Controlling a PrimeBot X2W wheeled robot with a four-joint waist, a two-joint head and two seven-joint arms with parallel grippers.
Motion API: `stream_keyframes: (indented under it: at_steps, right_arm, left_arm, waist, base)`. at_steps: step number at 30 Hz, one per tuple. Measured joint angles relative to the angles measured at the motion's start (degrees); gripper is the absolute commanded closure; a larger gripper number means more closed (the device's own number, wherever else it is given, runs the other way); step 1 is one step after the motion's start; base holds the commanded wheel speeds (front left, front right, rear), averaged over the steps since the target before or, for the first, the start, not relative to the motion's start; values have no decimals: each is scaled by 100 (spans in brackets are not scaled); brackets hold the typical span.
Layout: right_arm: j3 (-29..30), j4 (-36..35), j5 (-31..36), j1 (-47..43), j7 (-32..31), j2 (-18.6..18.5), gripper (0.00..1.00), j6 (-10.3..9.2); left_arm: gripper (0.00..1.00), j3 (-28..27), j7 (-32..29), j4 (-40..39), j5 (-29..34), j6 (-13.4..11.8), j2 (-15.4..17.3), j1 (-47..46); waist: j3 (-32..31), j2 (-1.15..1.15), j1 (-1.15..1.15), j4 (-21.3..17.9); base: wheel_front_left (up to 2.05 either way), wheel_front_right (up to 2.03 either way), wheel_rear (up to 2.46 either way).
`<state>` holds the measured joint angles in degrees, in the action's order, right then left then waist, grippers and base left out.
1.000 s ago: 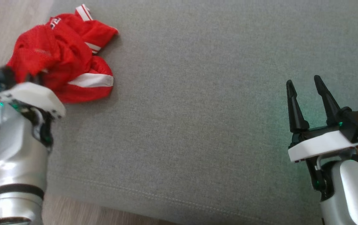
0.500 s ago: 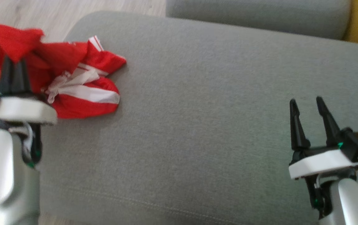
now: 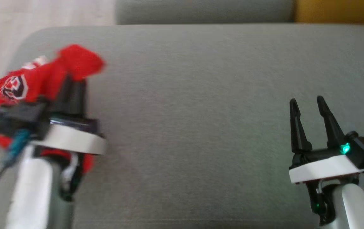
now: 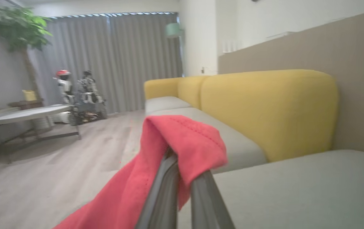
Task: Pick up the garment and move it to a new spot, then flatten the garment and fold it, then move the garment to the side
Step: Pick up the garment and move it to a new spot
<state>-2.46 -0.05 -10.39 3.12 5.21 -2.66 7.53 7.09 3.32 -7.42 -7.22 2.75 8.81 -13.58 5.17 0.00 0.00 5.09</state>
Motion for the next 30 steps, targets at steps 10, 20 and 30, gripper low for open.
stream_keyframes:
  at_steps: [10,20,30]
  right_arm:
    - [-188,-180,-400,393,212,0,0,0]
    - [-389,14,-861,593,597,1,0,0]
    - [-495,322,-1027,773,772,8,0,0]
  left_arm:
    - [100,1206,-256,300,210,201,-404,-1105]
    - [100,1892,-272,1589,123,237,-549,-2106]
    - [0,2409,-361,3244,-465,312,-584,-2252]
  waist:
    - [756,0,0,-1298]
    - [1552,0,1,-2575]
    - [1972,0,1,-2939]
  base:
    - [0,0,0]
    - [0,0,0]
    - [0,0,0]
